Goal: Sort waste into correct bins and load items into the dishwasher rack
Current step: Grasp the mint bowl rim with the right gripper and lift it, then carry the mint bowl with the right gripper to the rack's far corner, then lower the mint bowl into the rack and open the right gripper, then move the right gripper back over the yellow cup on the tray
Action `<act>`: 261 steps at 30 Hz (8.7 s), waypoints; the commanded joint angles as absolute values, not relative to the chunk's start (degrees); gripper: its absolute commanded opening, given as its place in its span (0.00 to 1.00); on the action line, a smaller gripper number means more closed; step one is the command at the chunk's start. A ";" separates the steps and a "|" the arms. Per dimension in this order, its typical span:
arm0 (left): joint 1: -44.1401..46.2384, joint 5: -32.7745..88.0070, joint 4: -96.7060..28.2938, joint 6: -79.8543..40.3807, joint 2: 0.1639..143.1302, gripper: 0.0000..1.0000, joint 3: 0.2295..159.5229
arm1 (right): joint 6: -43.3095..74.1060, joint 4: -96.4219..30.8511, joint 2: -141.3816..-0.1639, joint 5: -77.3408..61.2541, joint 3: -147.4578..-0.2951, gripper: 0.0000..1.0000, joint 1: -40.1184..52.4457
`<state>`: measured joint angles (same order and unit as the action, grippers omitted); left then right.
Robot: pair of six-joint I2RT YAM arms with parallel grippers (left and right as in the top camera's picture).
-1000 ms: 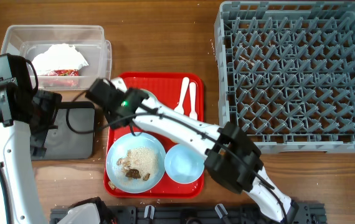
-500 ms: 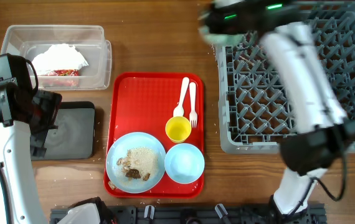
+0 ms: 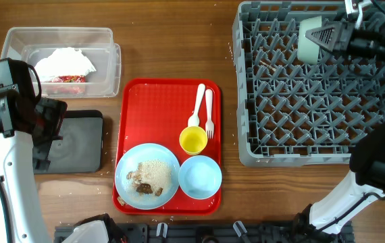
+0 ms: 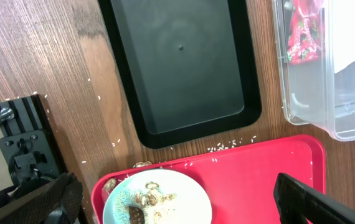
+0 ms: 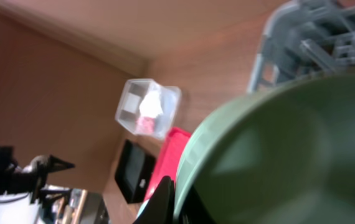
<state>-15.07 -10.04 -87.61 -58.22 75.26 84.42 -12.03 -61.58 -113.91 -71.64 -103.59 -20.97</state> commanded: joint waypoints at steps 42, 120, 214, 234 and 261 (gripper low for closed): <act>-15.29 -11.00 -87.70 -59.18 74.89 1.00 84.18 | 30.22 -3.01 -114.91 -89.60 -77.01 0.04 -27.88; -15.29 -11.00 -87.70 -59.18 74.89 1.00 84.18 | 50.37 1.48 -105.80 -73.76 -76.84 0.29 -29.89; -15.29 -11.00 -87.70 -59.18 74.89 1.00 84.18 | -8.49 -52.51 -111.04 -80.77 -83.55 0.04 -22.15; -15.29 -11.00 -87.70 -59.18 74.89 1.00 84.18 | 9.93 -53.63 -101.89 -47.46 -84.58 0.28 -27.83; -15.29 -11.00 -87.70 -59.18 74.89 1.00 84.18 | 6.00 -52.38 -95.09 -22.48 -84.47 0.52 6.11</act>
